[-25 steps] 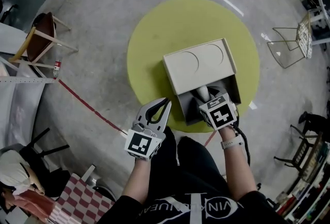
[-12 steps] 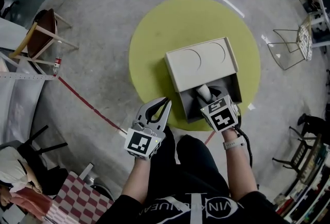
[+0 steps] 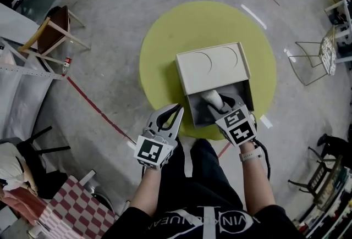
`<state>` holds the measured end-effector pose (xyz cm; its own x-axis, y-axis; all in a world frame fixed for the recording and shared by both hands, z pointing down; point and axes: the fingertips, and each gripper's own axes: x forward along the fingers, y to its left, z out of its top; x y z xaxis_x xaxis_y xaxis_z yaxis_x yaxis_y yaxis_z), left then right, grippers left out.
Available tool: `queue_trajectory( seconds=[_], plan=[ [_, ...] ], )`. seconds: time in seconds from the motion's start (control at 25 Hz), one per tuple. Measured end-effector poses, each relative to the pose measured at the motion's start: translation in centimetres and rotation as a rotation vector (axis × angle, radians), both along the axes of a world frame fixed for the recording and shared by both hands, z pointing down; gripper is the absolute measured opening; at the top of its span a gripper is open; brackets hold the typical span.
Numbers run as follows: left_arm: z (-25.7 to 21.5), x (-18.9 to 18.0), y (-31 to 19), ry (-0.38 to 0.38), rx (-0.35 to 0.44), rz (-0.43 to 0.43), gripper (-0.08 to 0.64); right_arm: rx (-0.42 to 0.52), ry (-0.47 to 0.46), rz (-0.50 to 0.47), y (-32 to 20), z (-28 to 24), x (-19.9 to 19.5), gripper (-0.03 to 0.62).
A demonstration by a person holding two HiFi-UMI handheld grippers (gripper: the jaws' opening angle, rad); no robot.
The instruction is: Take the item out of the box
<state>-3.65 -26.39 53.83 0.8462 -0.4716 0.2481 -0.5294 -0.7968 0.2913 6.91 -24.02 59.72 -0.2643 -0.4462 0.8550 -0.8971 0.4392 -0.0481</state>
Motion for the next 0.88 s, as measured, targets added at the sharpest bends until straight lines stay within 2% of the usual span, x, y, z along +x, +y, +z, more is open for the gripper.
queue_trajectory(
  seconds=[0.36,0.88],
  plan=[
    [-2.2,0.3,1.7,0.027,0.017,-0.153,0.02,0.121,-0.122,-0.074,0.9,-3.4,0.8,0.189],
    [-4.4,1.3,4.2,0.043,0.027,-0.278,0.02,0.242,-0.285,-0.093,2.6,-7.2,3.3,0.189]
  ],
)
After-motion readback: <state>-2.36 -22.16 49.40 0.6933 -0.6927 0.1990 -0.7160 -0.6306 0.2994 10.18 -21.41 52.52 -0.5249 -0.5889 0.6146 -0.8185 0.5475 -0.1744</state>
